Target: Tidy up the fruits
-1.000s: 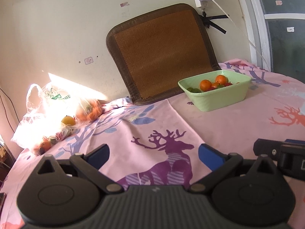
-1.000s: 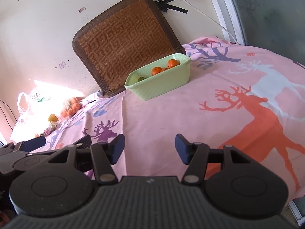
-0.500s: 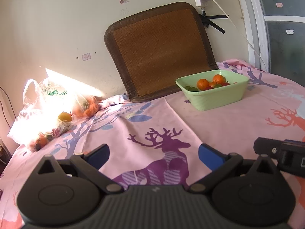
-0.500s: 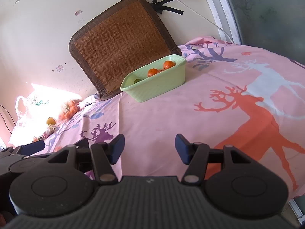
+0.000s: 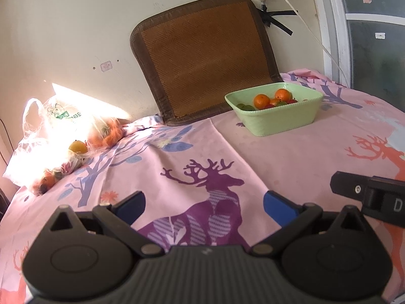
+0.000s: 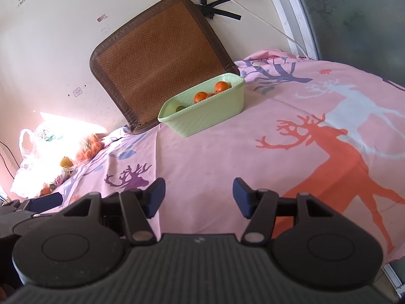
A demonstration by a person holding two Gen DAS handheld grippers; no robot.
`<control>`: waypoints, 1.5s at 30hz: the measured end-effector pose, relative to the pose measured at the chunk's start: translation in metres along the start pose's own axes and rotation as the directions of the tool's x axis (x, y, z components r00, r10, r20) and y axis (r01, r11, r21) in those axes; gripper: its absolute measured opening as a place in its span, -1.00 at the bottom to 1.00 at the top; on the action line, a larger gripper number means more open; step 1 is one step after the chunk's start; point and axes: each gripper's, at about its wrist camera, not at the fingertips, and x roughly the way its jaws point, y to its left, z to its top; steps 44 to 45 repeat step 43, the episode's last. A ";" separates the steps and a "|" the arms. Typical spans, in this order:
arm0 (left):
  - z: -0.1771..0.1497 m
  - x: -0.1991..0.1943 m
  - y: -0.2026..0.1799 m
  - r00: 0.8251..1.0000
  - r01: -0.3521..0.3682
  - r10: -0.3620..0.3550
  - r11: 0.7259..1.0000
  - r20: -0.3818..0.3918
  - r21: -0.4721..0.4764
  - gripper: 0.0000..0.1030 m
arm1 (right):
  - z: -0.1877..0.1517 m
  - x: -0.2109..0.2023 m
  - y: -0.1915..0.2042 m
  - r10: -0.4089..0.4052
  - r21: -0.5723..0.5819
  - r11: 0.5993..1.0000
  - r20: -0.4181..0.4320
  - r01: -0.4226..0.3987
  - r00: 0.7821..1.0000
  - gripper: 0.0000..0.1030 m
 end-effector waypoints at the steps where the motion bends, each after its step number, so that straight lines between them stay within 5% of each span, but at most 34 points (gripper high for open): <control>1: 0.000 0.000 0.000 1.000 0.004 -0.004 1.000 -0.003 0.001 1.00 | 0.000 0.000 0.000 0.000 0.001 1.000 0.000 0.000 1.000 0.20; 45: -0.001 -0.001 -0.002 0.996 0.084 -0.085 0.996 -0.041 -0.013 1.00 | 0.000 -0.001 -0.002 0.002 -0.005 1.000 0.001 -0.002 1.000 0.28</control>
